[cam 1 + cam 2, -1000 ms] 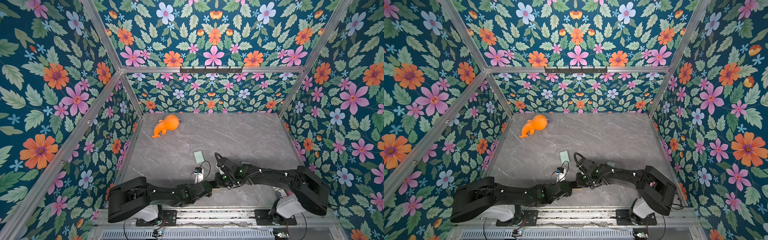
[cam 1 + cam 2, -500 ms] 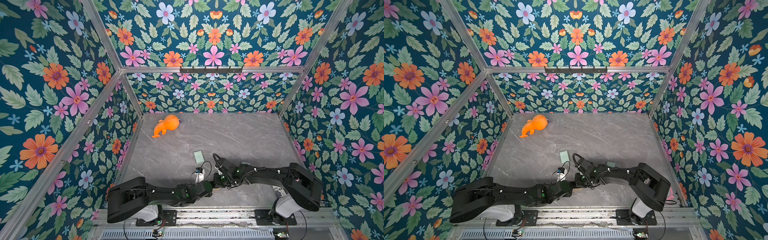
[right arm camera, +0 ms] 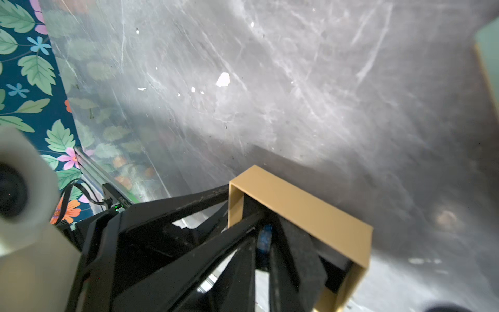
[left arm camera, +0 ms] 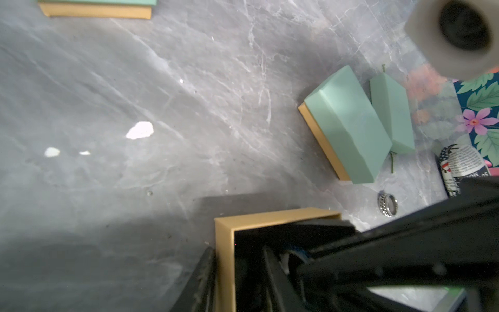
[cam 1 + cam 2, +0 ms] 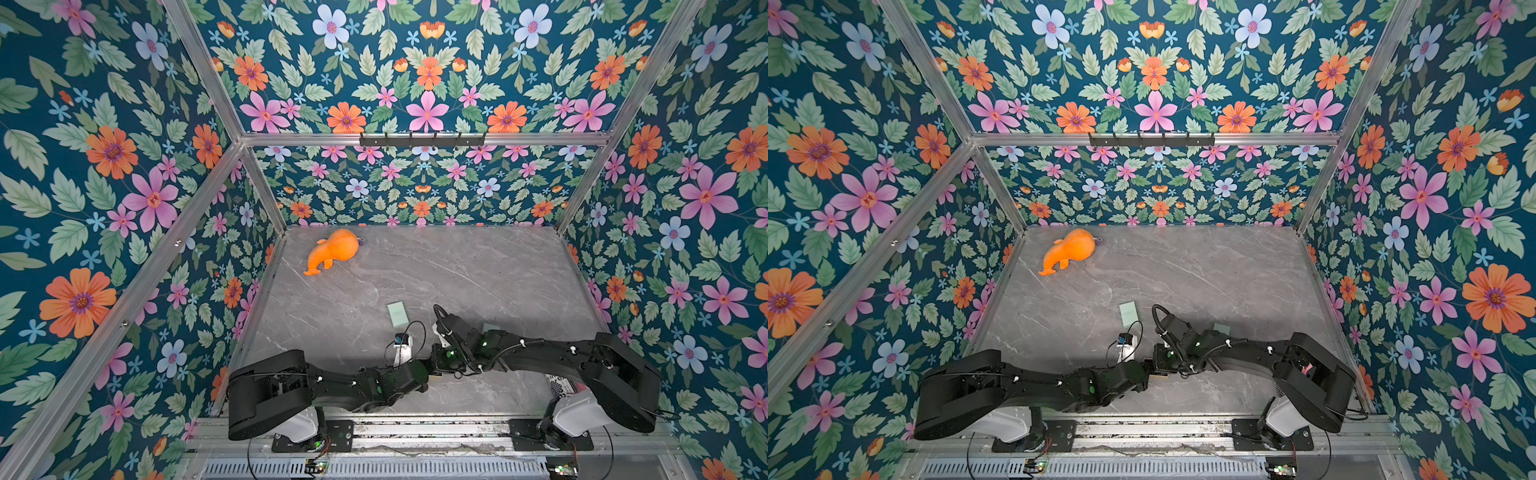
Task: Take the rings out of the lift-off lid box
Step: Take out the ring from the jewelry box.
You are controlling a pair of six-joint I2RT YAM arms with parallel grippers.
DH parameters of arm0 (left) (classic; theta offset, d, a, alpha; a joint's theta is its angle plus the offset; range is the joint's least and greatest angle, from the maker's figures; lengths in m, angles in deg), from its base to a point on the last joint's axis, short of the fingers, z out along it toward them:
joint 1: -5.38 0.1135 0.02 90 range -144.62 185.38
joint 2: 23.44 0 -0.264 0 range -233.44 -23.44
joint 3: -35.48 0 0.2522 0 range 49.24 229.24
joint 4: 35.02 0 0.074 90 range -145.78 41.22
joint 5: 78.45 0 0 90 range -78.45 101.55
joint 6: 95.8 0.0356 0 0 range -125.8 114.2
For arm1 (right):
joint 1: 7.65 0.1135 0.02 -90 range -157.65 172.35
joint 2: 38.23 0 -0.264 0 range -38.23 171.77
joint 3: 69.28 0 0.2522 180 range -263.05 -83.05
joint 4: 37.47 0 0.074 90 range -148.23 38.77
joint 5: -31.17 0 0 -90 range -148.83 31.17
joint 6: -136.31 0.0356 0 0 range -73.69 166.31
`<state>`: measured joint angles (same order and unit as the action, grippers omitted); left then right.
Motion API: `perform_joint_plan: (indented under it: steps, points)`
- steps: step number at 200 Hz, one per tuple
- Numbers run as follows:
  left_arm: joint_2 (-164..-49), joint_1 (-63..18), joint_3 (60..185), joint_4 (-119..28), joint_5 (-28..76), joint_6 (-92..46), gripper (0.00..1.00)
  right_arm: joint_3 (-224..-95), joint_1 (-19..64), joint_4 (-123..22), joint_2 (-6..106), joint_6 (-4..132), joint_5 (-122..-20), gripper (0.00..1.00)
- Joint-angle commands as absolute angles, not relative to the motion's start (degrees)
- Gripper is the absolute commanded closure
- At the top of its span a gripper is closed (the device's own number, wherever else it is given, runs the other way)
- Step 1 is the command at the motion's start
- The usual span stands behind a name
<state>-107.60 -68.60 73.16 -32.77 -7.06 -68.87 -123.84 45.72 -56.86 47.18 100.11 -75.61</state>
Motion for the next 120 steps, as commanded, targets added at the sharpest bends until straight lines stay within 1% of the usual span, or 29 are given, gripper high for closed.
perform_joint_plan:
  steps: [1,58,86,120]
  points:
    - [-108.8,-68.6,72.8,-39.6,-2.9,-69.3,0.67,-122.8,45.5,-51.3,45.8,101.4,-78.8,0.92]
    - [-109.8,-68.6,73.3,-40.1,-2.8,-69.2,0.67,-121.5,44.9,-51.4,41.9,101.3,-78.8,0.92]
    - [-108.5,-68.5,73.5,-41.4,-3.5,-68.7,0.68,-119.6,44.0,-52.3,38.5,101.4,-77.7,0.92]
    - [-106.2,-68.3,74.3,-45.0,-5.7,-66.7,0.66,-117.1,42.9,-59.1,32.2,100.1,-73.7,0.92]
